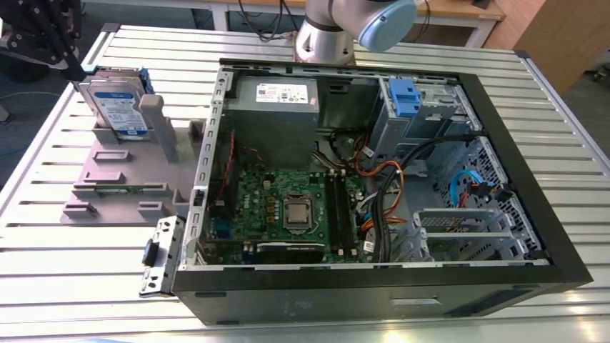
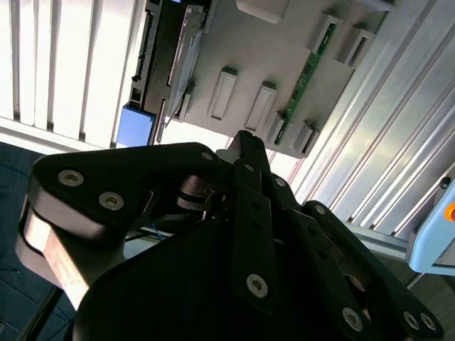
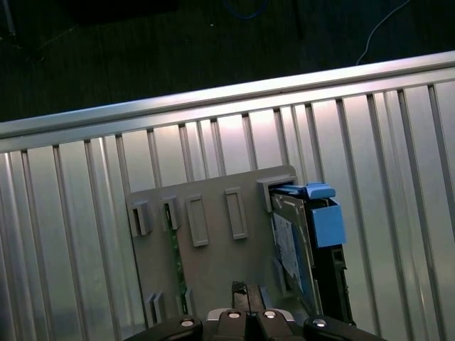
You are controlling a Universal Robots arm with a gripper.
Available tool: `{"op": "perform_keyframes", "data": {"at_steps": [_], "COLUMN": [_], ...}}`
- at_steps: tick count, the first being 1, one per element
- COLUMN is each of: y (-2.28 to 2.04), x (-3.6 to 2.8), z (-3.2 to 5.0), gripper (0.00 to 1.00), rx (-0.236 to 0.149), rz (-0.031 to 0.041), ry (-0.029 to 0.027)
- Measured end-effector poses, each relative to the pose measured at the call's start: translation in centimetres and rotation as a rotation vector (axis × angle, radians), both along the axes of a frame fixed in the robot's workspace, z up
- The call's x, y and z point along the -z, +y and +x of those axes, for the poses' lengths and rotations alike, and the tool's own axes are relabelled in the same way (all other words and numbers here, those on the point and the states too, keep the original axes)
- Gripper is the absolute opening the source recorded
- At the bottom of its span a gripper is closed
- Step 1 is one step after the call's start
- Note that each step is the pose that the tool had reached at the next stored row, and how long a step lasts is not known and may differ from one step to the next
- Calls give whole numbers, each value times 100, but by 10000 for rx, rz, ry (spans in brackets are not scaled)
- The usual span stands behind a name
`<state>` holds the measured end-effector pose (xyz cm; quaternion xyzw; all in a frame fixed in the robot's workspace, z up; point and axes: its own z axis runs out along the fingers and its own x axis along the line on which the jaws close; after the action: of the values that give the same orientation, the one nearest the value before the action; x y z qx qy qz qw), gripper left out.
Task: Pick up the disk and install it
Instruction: 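Pick up the disk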
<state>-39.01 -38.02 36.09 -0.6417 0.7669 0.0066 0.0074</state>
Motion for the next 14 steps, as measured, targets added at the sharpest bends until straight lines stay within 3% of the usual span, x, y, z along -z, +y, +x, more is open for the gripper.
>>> {"op": "perform_keyframes", "data": {"at_steps": [5,7,9,13,14], "y": [0,0,0,0,0], "x": [0,0,0,0,0], "z": [0,0,-1,-1,-1], "gripper": [11,17,29,41,53], "rx": [0,0,0,0,0], "rz": [0,0,0,0,0], "ry": [0,0,0,1,0]}}
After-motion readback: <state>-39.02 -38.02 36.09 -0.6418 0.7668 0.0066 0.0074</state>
